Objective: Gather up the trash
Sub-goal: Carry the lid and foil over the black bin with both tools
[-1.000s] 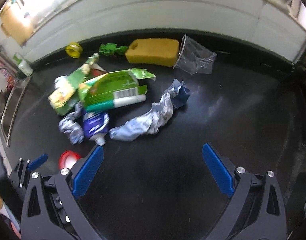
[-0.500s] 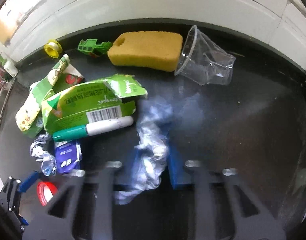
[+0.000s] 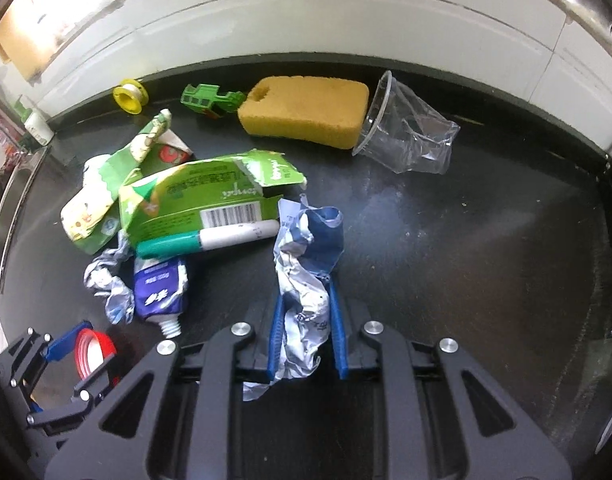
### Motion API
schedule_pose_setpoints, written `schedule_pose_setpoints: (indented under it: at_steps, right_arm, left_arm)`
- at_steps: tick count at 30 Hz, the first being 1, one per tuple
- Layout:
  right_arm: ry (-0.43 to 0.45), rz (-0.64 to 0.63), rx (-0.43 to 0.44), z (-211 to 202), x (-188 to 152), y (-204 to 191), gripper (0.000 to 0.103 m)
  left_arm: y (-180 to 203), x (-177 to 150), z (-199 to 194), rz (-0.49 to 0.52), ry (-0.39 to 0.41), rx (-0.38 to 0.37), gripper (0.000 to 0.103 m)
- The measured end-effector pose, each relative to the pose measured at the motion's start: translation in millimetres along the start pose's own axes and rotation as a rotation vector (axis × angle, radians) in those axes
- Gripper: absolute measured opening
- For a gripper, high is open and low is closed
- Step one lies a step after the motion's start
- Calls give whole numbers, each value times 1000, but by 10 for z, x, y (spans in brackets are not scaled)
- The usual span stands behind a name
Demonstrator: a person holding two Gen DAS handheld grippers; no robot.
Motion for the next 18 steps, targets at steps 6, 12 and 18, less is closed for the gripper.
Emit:
schedule_pose_setpoints:
  at_steps: [6, 12, 18]
  right_arm:
    - [47, -42, 1, -318, -176, -112, 21]
    - [94, -109, 22, -773, -476, -405, 21]
    - [120, -187, 36, -1067, -851, -851, 21]
  left_arm:
    - [-14, -5, -312, -4, 29, -10, 48]
    - [-81, -212, -747, -38, 52, -22, 48]
    - [-294, -553, -1018, -83, 61, -8, 48]
Point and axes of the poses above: each gripper's, at about its wrist camera, not at the fingertips, and z roughly the way its jaws point, y to its right, x to its top, the point moved 10 cm from there along z, roughly the way its jaws point, and after that the axes turned 15 degrees about -y, right-handed, at the moved point
